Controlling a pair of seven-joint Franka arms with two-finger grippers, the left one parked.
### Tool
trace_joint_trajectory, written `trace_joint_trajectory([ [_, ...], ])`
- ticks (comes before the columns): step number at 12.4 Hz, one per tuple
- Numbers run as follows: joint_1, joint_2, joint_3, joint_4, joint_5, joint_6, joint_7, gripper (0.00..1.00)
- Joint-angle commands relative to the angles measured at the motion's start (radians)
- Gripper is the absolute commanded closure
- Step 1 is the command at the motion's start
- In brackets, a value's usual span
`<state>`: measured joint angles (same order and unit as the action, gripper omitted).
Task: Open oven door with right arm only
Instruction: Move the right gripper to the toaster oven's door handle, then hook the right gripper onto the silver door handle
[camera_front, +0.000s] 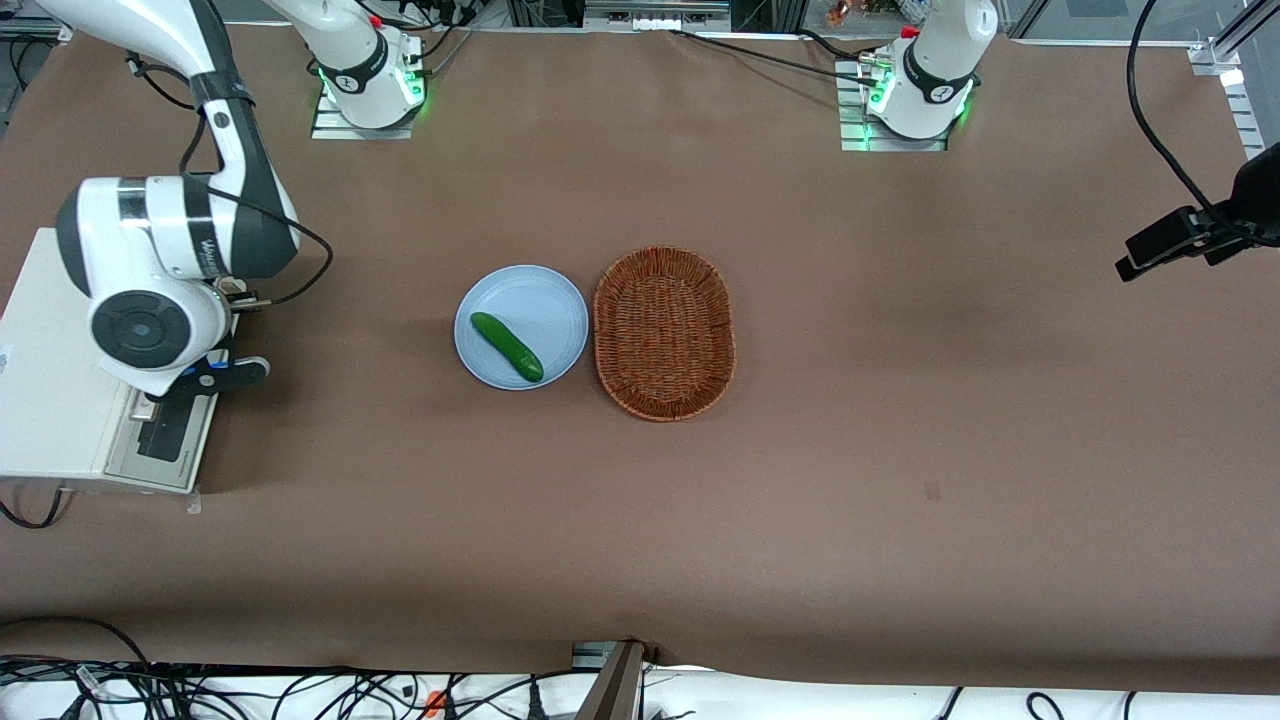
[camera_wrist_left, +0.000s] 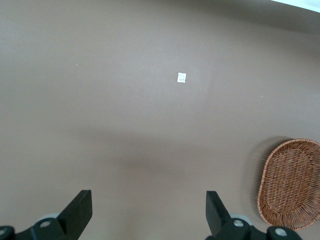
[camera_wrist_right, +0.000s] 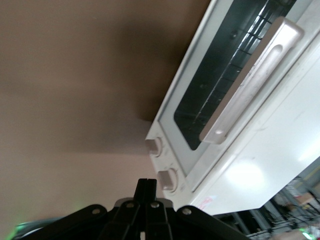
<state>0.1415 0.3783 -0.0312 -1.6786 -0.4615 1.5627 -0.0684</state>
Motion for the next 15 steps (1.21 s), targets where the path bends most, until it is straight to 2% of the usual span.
trace_joint_trajectory([
  [1, -0.006, -0.032, -0.001, -0.073, -0.103, 0.046, -0.008, 1.00],
  [3, -0.011, -0.024, -0.002, -0.087, -0.181, 0.080, -0.040, 1.00],
  [7, -0.051, 0.001, -0.007, -0.084, -0.261, 0.164, -0.099, 1.00],
  [15, -0.065, 0.036, -0.007, -0.069, -0.278, 0.230, -0.102, 1.00],
])
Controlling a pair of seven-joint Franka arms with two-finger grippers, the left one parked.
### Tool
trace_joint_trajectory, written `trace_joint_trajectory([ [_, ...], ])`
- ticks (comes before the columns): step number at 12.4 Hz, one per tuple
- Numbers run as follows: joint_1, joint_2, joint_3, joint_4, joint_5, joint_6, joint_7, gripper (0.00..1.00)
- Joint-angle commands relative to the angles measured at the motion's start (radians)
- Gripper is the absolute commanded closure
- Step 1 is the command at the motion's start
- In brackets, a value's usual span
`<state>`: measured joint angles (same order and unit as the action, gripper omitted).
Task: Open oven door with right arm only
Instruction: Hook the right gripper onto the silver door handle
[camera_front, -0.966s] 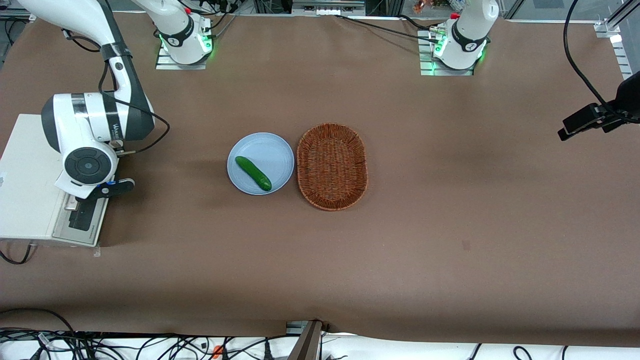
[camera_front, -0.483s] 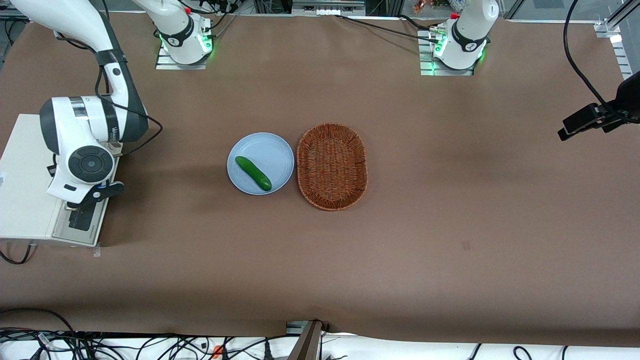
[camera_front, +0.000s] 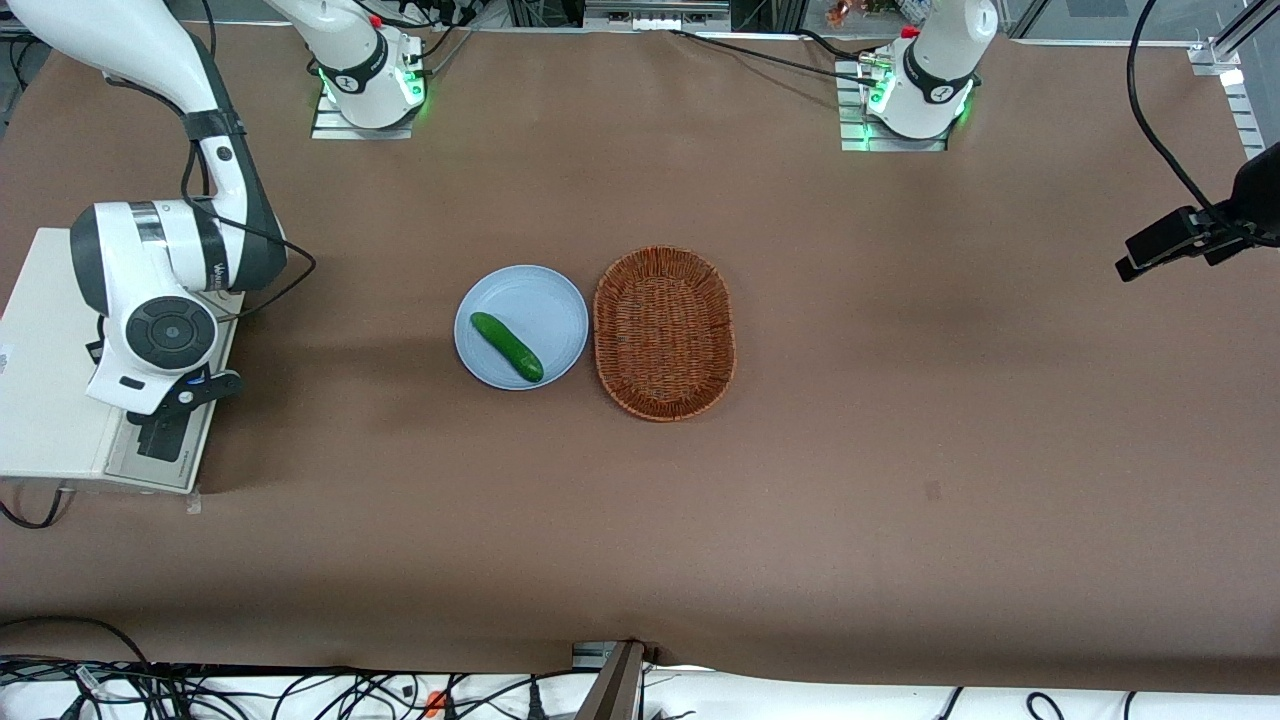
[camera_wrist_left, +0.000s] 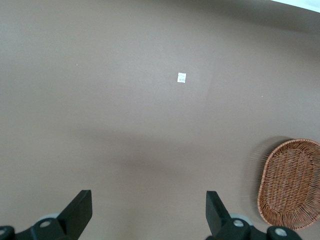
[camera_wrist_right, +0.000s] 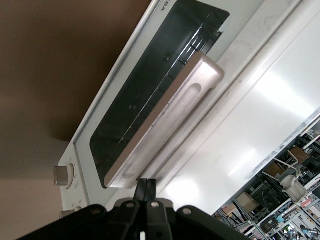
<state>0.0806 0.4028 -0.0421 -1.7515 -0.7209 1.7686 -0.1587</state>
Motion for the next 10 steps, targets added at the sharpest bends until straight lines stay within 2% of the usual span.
trace_joint_trajectory([
  [1, -0.004, 0.016, 0.004, 0.004, -0.020, 0.031, -0.012, 1.00],
  [6, -0.004, 0.028, 0.004, 0.006, -0.020, 0.038, -0.012, 1.00],
  [9, -0.005, 0.044, 0.004, 0.012, 0.004, 0.045, 0.005, 1.00],
  [10, -0.004, 0.051, 0.004, 0.021, 0.035, 0.045, 0.005, 1.00],
])
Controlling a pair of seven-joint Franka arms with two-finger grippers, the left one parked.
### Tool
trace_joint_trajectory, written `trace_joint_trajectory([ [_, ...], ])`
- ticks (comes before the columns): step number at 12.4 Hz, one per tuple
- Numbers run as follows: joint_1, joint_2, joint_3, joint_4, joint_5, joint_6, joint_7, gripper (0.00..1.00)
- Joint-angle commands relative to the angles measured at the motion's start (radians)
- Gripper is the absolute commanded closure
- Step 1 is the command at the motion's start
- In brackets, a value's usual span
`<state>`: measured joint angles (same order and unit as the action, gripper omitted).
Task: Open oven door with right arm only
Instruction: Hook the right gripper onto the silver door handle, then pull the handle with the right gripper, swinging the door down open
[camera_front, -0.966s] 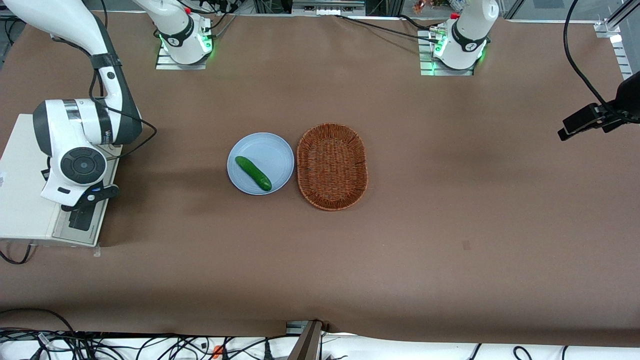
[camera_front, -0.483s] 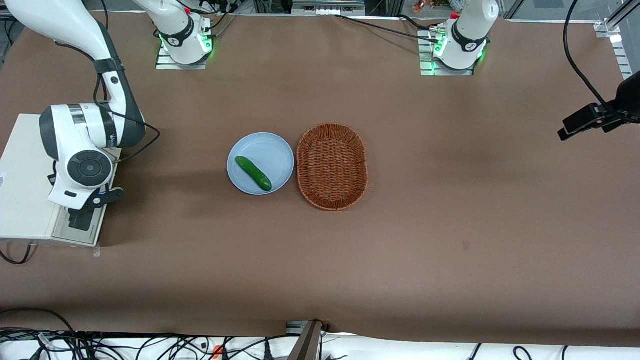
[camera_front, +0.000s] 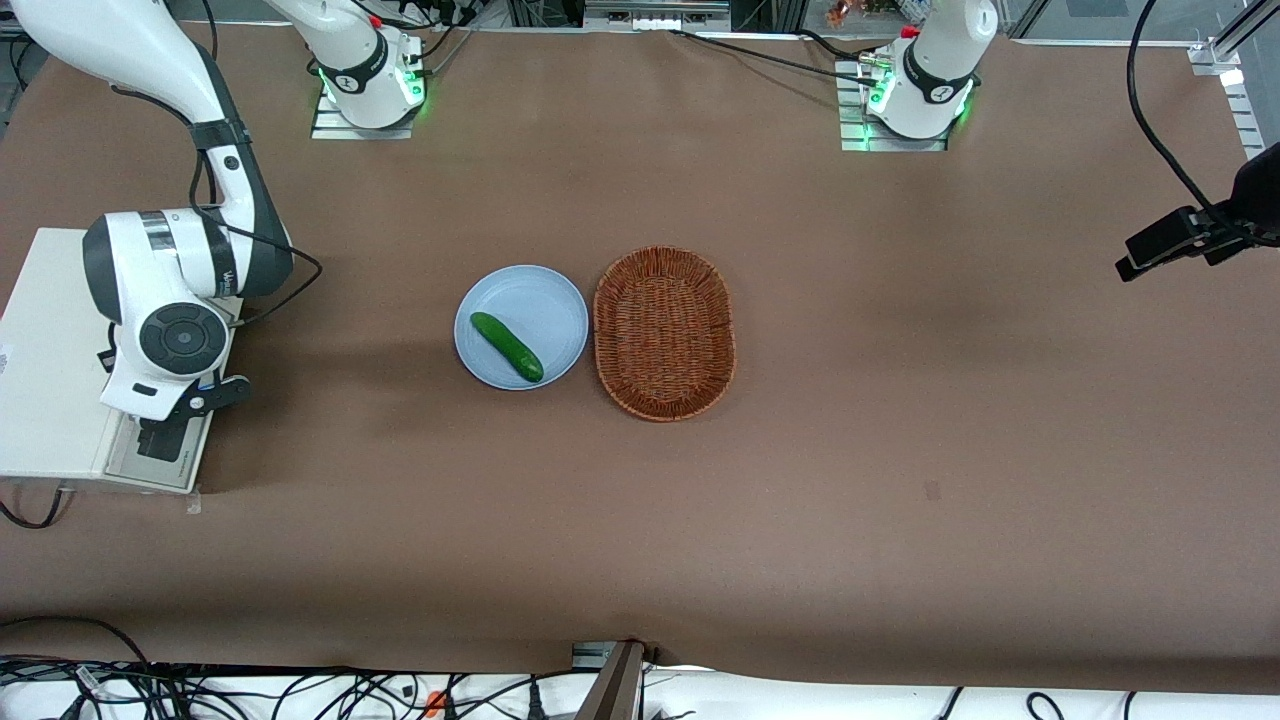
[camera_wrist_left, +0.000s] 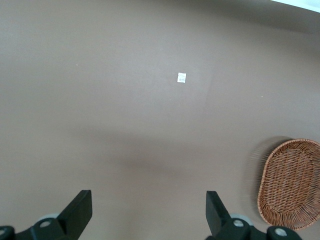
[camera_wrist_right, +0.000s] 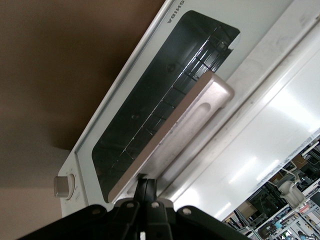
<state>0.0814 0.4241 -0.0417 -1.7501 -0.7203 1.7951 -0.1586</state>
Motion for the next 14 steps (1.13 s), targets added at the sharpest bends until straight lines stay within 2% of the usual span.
trace_joint_trajectory([
  [1, -0.005, 0.041, 0.003, 0.027, 0.054, 0.017, 0.005, 1.00],
  [7, -0.005, 0.090, 0.003, 0.052, 0.120, 0.049, 0.008, 1.00],
  [10, -0.006, 0.122, 0.003, 0.053, 0.124, 0.099, 0.010, 1.00],
  [14, -0.008, 0.157, 0.003, 0.055, 0.183, 0.122, 0.010, 1.00],
])
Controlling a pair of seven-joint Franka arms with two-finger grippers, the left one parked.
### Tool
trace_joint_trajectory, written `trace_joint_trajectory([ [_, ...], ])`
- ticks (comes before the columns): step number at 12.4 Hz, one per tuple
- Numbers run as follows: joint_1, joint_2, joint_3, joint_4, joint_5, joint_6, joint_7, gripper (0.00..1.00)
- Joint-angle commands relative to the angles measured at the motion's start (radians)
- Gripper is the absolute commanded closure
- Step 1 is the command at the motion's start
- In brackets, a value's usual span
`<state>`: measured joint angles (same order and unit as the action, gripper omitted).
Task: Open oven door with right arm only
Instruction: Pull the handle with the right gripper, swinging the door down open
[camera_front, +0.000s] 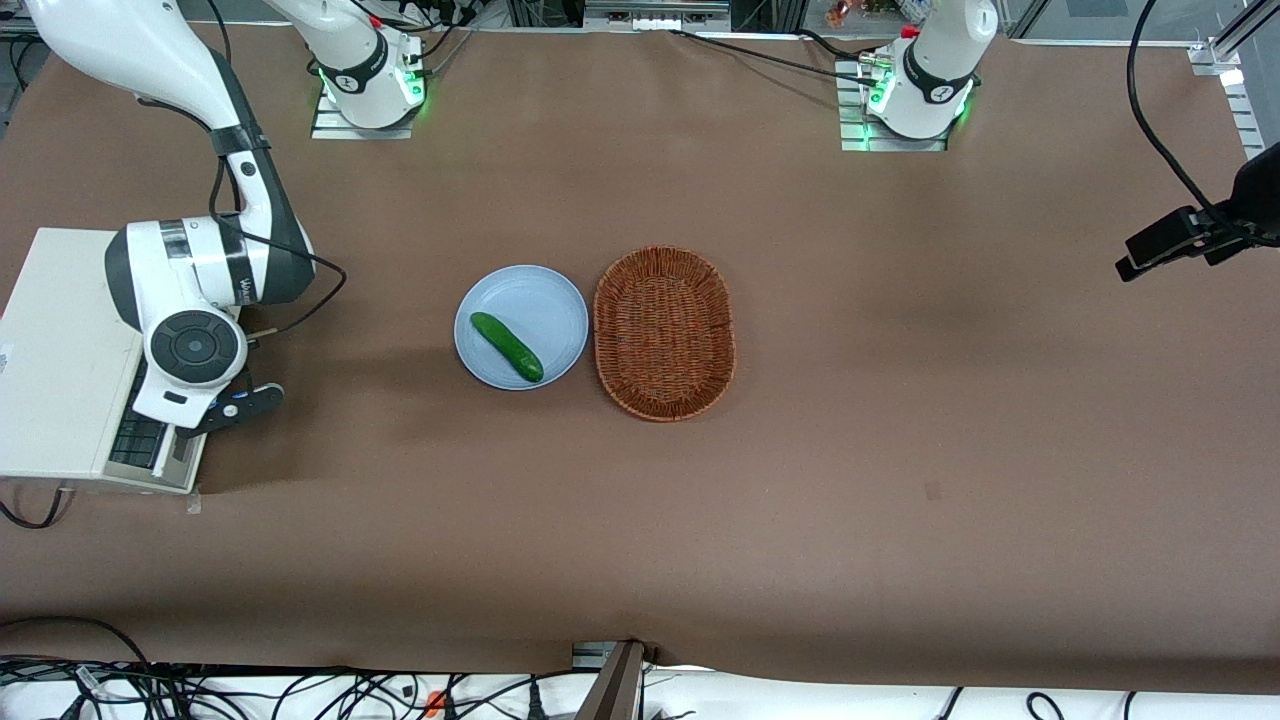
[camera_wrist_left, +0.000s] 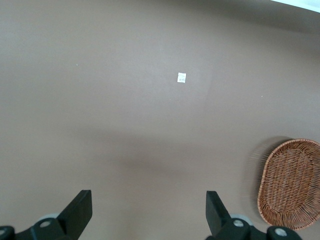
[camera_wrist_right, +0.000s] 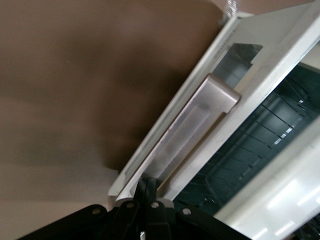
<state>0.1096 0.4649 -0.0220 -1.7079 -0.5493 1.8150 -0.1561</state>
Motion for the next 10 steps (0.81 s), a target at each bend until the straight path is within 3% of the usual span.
trace_joint_trajectory([
  [1, -0.034, 0.126, -0.016, 0.022, 0.026, 0.122, 0.007, 1.00],
  [8, -0.073, 0.181, -0.016, 0.025, 0.057, 0.182, 0.007, 1.00],
  [10, -0.074, 0.188, -0.016, 0.027, 0.119, 0.185, 0.006, 1.00],
])
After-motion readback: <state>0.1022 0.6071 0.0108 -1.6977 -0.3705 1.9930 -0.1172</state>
